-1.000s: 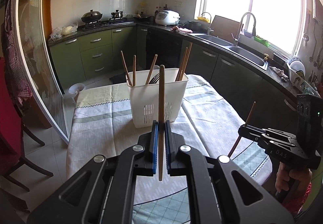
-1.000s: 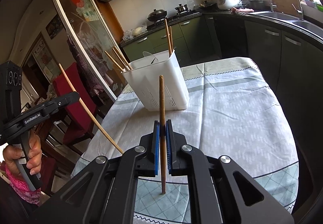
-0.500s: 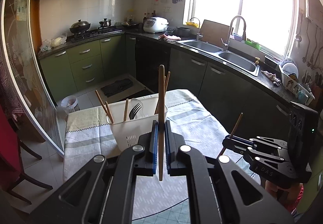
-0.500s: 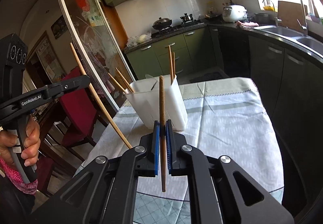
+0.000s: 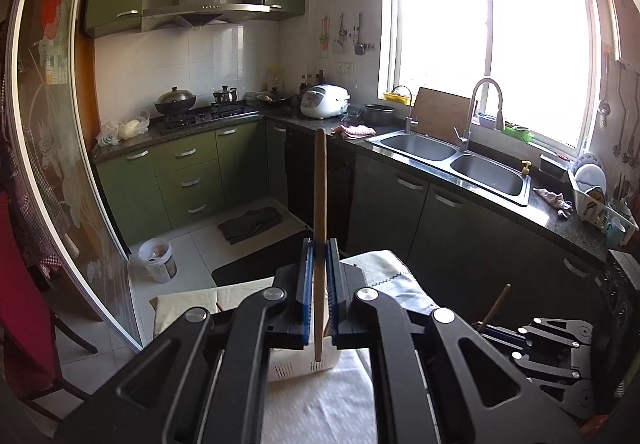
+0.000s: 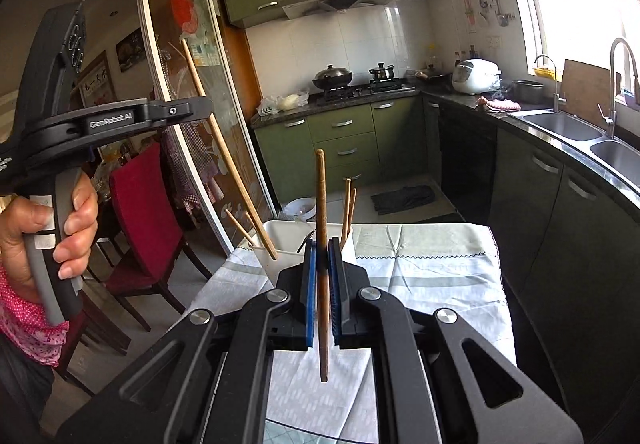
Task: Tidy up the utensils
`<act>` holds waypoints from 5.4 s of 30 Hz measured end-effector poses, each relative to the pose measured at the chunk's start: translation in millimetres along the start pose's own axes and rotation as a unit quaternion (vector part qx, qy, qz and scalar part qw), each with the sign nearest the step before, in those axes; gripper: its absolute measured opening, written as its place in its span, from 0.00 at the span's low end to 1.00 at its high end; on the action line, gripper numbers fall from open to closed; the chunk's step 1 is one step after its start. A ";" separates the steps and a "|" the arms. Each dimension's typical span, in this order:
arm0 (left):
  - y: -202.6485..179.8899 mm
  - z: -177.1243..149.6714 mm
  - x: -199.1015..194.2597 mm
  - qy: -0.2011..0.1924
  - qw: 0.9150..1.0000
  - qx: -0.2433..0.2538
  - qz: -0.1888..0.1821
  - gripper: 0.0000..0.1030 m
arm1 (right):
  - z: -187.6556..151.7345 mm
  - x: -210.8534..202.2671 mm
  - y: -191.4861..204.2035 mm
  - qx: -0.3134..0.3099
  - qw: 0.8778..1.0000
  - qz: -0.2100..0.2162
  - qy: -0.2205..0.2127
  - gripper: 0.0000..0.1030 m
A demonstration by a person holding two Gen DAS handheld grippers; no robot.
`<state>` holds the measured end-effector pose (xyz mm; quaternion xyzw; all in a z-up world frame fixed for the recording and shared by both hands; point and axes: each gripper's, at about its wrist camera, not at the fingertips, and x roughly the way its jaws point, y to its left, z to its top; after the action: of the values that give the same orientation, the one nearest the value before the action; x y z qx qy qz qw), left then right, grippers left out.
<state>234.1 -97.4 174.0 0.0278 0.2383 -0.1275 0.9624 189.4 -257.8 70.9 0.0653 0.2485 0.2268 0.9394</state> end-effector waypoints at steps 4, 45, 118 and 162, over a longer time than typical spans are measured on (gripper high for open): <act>8.9 1.9 21.4 -0.004 1.000 -0.006 0.018 0.06 | 20.9 -3.3 2.6 -0.009 1.000 -0.006 -0.019 0.07; 46.9 -148.4 -14.3 -0.029 0.996 -0.059 0.052 0.68 | 33.8 194.3 13.9 -0.008 0.999 -0.051 0.006 0.07; 20.6 -260.7 -142.3 -0.035 0.989 -0.089 0.111 0.93 | -166.3 -62.7 48.0 -0.051 0.993 -0.089 -0.061 0.96; 26.3 -259.0 -140.1 -0.032 0.988 -0.100 0.112 0.93 | -172.6 -50.5 44.3 -0.054 0.993 -0.090 -0.051 0.96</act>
<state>4.2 -9.9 9.9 -0.0465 0.2142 0.0052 0.9757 47.2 -239.8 -46.4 0.0035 0.1930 0.1503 0.9696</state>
